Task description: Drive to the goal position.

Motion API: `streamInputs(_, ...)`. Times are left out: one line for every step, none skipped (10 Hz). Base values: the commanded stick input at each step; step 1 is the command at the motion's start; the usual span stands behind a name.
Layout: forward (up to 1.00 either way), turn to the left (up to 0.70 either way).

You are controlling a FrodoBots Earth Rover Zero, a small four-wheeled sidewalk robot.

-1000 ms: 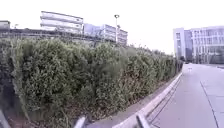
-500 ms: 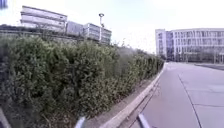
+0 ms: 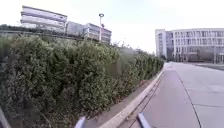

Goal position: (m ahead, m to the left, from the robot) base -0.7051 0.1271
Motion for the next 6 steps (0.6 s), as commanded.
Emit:
streamInputs(0.0,-0.7)
streamInputs(0.0,-0.7)
streamInputs(0.0,-0.7)
streamInputs(0.0,-0.7)
streamInputs(0.0,-0.7)
streamInputs(0.0,-0.7)
